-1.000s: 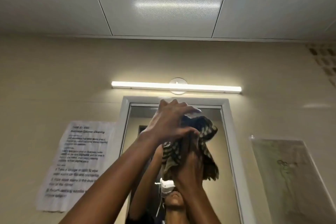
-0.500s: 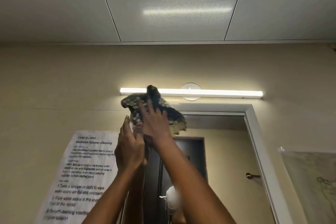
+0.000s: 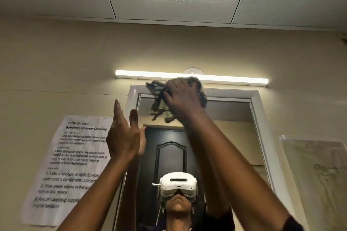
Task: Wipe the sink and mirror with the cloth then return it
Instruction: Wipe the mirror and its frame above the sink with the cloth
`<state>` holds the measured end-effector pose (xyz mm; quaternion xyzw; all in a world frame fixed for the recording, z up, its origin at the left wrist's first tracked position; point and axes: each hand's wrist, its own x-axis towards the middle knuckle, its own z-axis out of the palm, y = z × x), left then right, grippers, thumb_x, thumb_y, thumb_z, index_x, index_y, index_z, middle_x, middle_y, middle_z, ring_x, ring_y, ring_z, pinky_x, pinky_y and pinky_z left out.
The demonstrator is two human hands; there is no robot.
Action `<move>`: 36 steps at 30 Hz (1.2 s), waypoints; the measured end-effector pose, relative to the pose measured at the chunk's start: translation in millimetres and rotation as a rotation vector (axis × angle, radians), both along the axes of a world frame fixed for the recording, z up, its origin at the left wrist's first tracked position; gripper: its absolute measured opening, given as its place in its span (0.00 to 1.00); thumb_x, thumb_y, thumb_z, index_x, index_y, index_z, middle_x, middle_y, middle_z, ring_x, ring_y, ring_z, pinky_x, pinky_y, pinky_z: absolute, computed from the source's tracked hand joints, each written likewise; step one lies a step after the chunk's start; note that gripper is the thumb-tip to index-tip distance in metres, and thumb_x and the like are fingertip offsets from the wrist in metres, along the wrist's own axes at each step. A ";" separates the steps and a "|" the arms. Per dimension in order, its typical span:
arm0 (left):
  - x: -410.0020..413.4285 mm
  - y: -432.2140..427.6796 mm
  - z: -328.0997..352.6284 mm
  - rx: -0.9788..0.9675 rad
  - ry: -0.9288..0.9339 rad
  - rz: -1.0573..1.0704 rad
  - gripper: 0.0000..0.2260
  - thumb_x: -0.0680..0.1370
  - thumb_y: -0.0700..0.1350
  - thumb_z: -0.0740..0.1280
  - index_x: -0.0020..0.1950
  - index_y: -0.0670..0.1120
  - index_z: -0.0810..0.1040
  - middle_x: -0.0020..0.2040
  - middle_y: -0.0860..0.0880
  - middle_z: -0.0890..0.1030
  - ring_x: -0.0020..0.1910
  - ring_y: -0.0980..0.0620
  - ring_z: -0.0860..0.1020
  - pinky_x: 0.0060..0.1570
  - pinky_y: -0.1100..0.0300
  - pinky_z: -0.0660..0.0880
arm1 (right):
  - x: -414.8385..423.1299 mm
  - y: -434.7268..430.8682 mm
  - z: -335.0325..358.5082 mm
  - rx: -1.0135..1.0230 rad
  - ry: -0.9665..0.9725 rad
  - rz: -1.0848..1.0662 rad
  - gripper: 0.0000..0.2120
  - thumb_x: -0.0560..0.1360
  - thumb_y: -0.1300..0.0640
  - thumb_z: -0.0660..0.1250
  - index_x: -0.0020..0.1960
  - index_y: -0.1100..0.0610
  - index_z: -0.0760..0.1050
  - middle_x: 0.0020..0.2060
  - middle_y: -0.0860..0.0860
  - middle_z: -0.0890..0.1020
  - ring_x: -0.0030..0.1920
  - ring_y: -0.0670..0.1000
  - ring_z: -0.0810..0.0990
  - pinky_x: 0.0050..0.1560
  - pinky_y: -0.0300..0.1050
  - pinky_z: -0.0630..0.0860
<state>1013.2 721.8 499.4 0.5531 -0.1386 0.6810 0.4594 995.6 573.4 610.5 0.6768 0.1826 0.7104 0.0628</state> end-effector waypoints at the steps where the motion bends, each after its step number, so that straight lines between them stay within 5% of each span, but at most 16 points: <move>1: 0.0 0.6 -0.2 0.002 0.002 -0.003 0.31 0.75 0.60 0.49 0.76 0.47 0.53 0.71 0.40 0.68 0.63 0.36 0.73 0.55 0.44 0.72 | -4.5 -18.3 0.3 0.020 0.001 -0.025 0.14 0.78 0.42 0.48 0.51 0.46 0.69 0.50 0.46 0.76 0.56 0.50 0.71 0.61 0.56 0.59; 6: 4.4 2.3 1.1 -0.014 -0.014 -0.022 0.28 0.78 0.58 0.50 0.74 0.46 0.58 0.68 0.37 0.71 0.60 0.34 0.74 0.53 0.42 0.73 | -28.6 -119.9 -4.0 0.150 -0.005 -0.075 0.11 0.79 0.42 0.47 0.46 0.45 0.65 0.49 0.48 0.75 0.55 0.51 0.71 0.61 0.58 0.62; 10: 5.4 -0.7 -0.2 -0.022 -0.047 -0.028 0.27 0.79 0.58 0.51 0.73 0.44 0.60 0.67 0.37 0.72 0.60 0.33 0.74 0.53 0.41 0.72 | -39.0 -169.0 -12.4 0.342 -0.044 -0.182 0.13 0.80 0.47 0.49 0.57 0.51 0.67 0.58 0.55 0.74 0.60 0.58 0.70 0.62 0.61 0.63; 14: 3.3 -0.8 -0.7 -0.046 -0.058 -0.046 0.25 0.80 0.56 0.52 0.73 0.44 0.61 0.67 0.37 0.72 0.60 0.33 0.74 0.55 0.42 0.71 | -37.8 -175.1 -40.2 0.512 0.069 -0.100 0.25 0.79 0.53 0.55 0.74 0.48 0.52 0.74 0.57 0.57 0.68 0.62 0.65 0.63 0.63 0.68; 19: 5.6 -0.7 -1.0 -0.044 -0.076 -0.068 0.27 0.79 0.59 0.51 0.71 0.43 0.63 0.66 0.37 0.73 0.61 0.34 0.73 0.57 0.43 0.71 | -46.0 -166.0 -156.0 0.600 0.209 -0.131 0.31 0.79 0.58 0.56 0.76 0.52 0.44 0.76 0.55 0.45 0.71 0.61 0.62 0.62 0.59 0.70; 22: 5.7 -2.2 -1.0 -0.050 -0.087 -0.077 0.28 0.79 0.61 0.50 0.70 0.42 0.65 0.67 0.37 0.73 0.63 0.35 0.72 0.59 0.43 0.69 | -41.9 -163.1 -243.4 0.600 0.229 -0.183 0.46 0.73 0.60 0.68 0.76 0.51 0.37 0.76 0.60 0.51 0.67 0.62 0.69 0.51 0.56 0.78; 25: 7.1 -1.9 0.2 -0.045 -0.097 -0.077 0.31 0.78 0.64 0.49 0.70 0.42 0.66 0.66 0.36 0.73 0.62 0.34 0.73 0.59 0.41 0.70 | -32.1 -168.1 -276.0 0.580 0.244 -0.273 0.56 0.55 0.56 0.81 0.74 0.55 0.51 0.68 0.61 0.64 0.53 0.64 0.80 0.34 0.52 0.81; 28: 9.0 -0.8 0.0 -0.053 -0.100 -0.086 0.31 0.78 0.63 0.49 0.70 0.42 0.66 0.66 0.36 0.73 0.62 0.35 0.73 0.59 0.43 0.70 | -32.8 -159.8 -248.3 0.545 0.168 -0.335 0.45 0.62 0.50 0.73 0.73 0.57 0.56 0.69 0.65 0.66 0.63 0.67 0.72 0.52 0.64 0.76; 31: 7.0 -0.3 0.1 -0.054 -0.100 -0.104 0.28 0.79 0.60 0.50 0.70 0.41 0.66 0.66 0.36 0.73 0.62 0.36 0.73 0.59 0.45 0.70 | -35.1 -145.0 -182.3 0.558 0.154 -0.299 0.37 0.71 0.47 0.59 0.76 0.53 0.49 0.76 0.60 0.52 0.74 0.65 0.52 0.69 0.67 0.55; 36: 10.3 1.2 -0.2 -0.039 -0.119 -0.134 0.28 0.79 0.59 0.51 0.71 0.42 0.65 0.67 0.37 0.73 0.63 0.37 0.73 0.59 0.47 0.71 | -22.3 -90.6 -62.6 0.422 0.083 -0.223 0.36 0.76 0.47 0.59 0.76 0.47 0.42 0.77 0.54 0.43 0.75 0.61 0.44 0.70 0.69 0.43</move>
